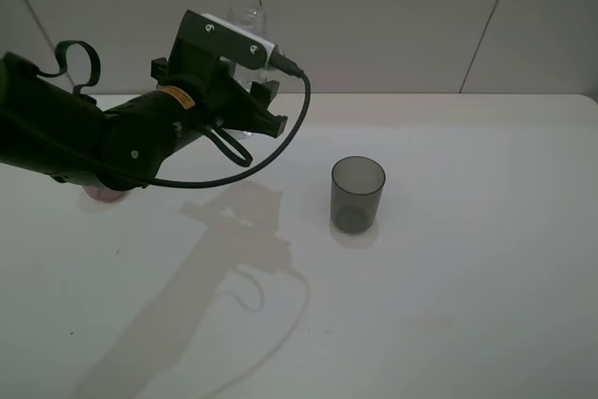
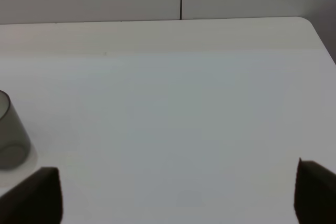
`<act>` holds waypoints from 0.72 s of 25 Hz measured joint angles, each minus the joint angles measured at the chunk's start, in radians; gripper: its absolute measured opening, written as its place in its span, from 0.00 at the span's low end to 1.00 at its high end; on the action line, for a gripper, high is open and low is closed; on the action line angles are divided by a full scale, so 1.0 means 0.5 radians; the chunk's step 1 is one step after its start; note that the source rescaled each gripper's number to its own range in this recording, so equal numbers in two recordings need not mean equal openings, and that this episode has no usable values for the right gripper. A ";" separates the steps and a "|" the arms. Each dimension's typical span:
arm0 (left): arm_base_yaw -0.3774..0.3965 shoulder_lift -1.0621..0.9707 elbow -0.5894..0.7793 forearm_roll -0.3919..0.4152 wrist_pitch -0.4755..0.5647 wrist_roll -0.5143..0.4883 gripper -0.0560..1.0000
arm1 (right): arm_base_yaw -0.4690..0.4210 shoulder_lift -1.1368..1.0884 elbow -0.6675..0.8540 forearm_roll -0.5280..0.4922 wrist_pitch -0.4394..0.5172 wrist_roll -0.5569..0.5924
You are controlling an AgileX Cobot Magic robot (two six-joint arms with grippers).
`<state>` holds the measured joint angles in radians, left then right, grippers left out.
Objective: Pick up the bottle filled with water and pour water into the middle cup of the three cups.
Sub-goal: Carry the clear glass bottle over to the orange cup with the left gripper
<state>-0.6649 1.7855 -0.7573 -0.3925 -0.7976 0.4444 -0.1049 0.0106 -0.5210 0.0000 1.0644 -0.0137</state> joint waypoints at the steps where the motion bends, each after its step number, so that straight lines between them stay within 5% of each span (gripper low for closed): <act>1: 0.032 -0.063 0.000 0.000 0.083 0.007 0.07 | 0.000 0.000 0.000 0.000 0.000 0.000; 9: 0.395 -0.405 -0.007 0.129 0.629 0.030 0.07 | 0.000 0.000 0.000 0.000 0.000 0.000; 18: 0.901 -0.499 -0.220 0.598 1.318 0.032 0.07 | 0.000 0.000 0.000 0.000 0.000 0.000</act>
<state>-0.2144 1.5360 -0.8675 -0.0933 -0.1388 0.4603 -0.1049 0.0106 -0.5210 0.0000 1.0644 -0.0137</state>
